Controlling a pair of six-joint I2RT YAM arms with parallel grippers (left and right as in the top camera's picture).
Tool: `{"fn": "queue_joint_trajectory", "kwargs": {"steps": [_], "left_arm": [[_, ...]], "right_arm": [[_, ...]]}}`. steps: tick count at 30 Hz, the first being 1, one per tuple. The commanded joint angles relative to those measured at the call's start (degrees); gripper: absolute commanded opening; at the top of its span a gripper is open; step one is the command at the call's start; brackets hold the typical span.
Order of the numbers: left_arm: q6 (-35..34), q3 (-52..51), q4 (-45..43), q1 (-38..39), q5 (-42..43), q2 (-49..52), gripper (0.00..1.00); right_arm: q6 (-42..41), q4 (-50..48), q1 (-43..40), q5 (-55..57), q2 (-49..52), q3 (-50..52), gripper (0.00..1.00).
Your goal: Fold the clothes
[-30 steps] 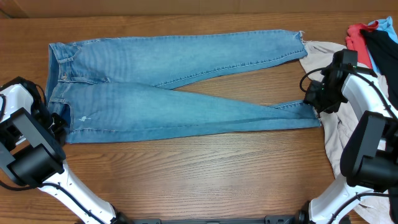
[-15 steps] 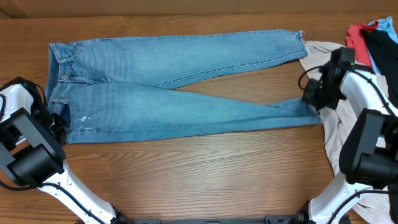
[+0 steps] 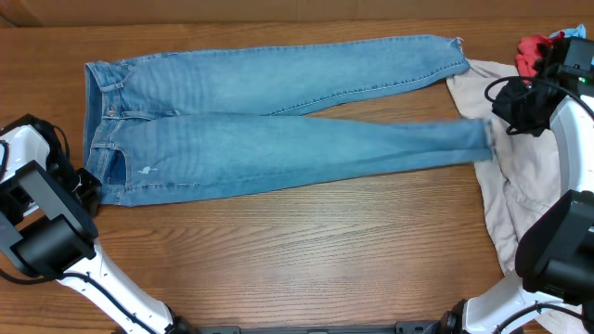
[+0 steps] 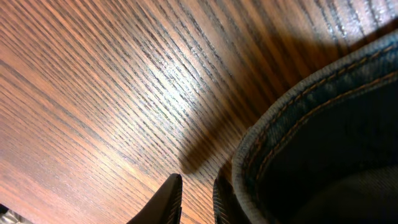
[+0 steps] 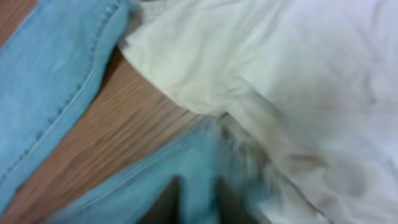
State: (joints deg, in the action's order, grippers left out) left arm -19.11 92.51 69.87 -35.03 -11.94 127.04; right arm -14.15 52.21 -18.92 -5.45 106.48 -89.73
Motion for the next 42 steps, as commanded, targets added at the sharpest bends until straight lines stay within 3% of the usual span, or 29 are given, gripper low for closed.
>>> {"fn": "queue_joint_trajectory", "kwargs": {"steps": [1,9,21,30,34,38,42], "left_arm": [[0.9,-0.5,-1.3,0.2,4.5,0.7,0.22],[0.9,-0.5,-1.3,0.2,4.5,0.7,0.22],[0.9,-0.5,-1.3,0.2,4.5,0.7,0.22],[0.9,-0.5,-1.3,0.2,4.5,0.7,0.22],[0.9,-0.5,-1.3,0.2,4.5,0.7,0.22],[0.9,-0.5,-1.4,0.2,4.6,0.7,0.22],[0.9,-0.5,-1.4,0.2,4.8,0.7,0.22]], "right_arm": [[0.7,0.6,0.2,0.9,0.3,0.1,0.49],[2.2,6.2,0.2,0.3,0.3,1.8,0.49],[-6.8,-8.8,3.3,-1.1,0.3,19.6,0.52],[-7.4,-14.9,6.6,-1.1,0.3,22.6,0.52],[-7.3,-13.4,7.0,-0.9,0.3,22.6,0.38],[-7.1,-9.9,7.0,0.4,0.3,22.7,0.04],[-7.1,-2.6,6.8,1.5,0.3,22.7,0.04]]}}
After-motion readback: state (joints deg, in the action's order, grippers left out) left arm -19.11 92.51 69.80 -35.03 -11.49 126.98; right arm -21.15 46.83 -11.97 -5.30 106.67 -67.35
